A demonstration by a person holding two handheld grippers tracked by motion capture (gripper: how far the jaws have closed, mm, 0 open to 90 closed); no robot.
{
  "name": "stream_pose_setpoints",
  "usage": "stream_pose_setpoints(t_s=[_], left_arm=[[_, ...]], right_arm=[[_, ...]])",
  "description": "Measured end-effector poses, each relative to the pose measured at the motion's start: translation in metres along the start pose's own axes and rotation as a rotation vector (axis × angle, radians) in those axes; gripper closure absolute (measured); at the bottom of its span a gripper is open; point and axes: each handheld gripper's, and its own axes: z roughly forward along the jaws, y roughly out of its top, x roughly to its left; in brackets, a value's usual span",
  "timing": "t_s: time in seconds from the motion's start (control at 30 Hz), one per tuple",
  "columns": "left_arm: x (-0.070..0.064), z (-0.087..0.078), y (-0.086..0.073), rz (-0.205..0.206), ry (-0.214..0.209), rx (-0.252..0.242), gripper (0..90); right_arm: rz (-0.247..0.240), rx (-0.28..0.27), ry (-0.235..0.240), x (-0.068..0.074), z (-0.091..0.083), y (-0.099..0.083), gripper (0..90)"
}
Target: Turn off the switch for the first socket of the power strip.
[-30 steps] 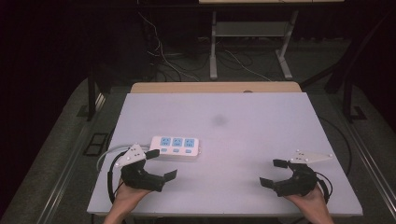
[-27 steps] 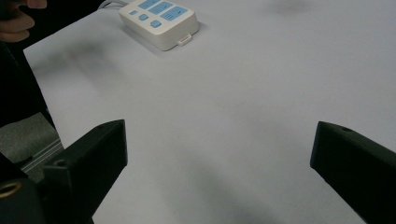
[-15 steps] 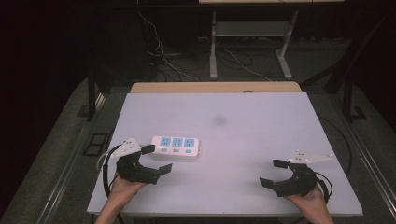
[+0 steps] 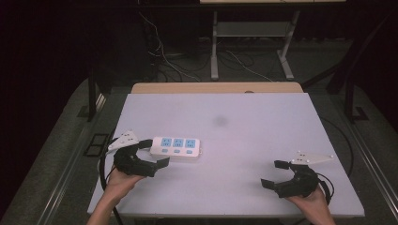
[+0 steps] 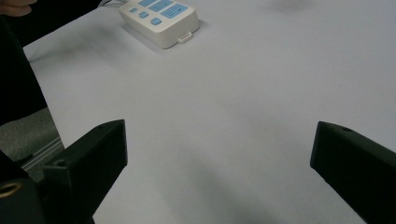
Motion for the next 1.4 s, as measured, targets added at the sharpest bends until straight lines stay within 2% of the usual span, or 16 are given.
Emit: stream_pose_setpoints(t_s=[0.53, 0.77, 1.07, 1.4], left_arm=[[0.014, -0.001, 0.012, 0.003, 0.022, 0.045, 0.0], [0.019, 0.001, 0.02, 0.022, 0.025, 0.084, 0.0], [0.027, 0.01, 0.029, 0.045, 0.039, 0.142, 0.0], [0.033, 0.022, 0.028, 0.046, 0.038, 0.193, 0.0]], right_arm=[[0.0, 0.003, 0.0, 0.0, 0.001, 0.0, 3.6], [-0.002, 0.006, 0.002, 0.0, 0.001, -0.001, 3.6], [-0.002, 0.009, 0.003, 0.0, 0.002, -0.001, 3.6], [-0.007, 0.013, 0.003, 0.0, 0.002, -0.001, 3.6]])
